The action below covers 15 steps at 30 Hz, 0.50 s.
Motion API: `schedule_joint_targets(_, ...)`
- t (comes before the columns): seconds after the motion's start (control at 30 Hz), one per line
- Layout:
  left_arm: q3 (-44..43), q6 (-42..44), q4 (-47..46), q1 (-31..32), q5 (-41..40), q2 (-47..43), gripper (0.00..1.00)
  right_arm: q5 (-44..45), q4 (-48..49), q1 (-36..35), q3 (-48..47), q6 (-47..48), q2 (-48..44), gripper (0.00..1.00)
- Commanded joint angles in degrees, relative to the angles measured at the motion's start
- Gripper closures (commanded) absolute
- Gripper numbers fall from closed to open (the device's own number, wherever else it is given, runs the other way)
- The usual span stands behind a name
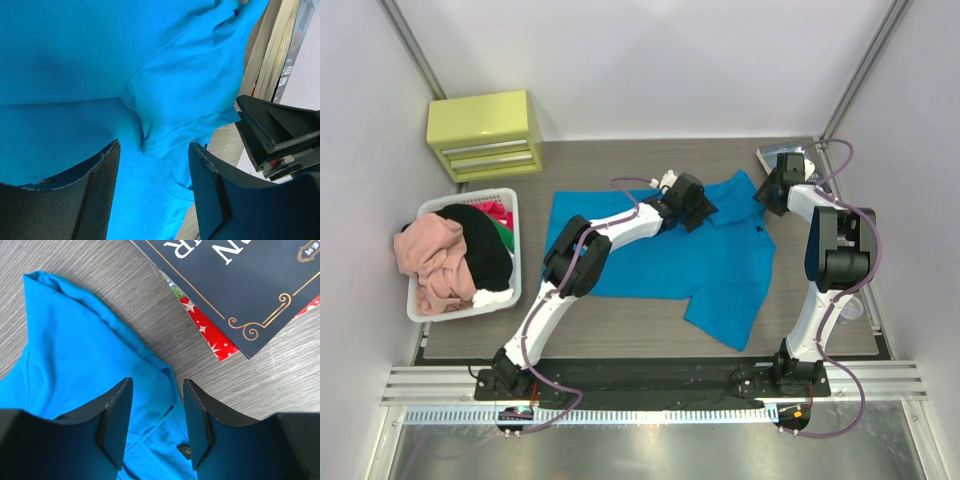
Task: Fold and stack the t-shirts
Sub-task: Fold the flattened tshirt in 1/3 of the way
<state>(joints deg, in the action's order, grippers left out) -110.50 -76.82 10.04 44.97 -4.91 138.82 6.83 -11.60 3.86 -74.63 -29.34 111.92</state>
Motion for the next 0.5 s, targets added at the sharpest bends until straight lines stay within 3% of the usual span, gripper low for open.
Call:
schedule_joint_targets(0.0,-2.0,-2.3,-2.7,0.8,-0.6,0.7,0.42,-0.9,2.8,0.0,-1.1,-0.9,0.5,0.51)
schedule_joint_targets(0.47,-5.4,-2.7,-2.4,2.0,-0.3,3.6,0.45,-1.3,3.0,0.0,-1.6,-0.4,1.4,0.6)
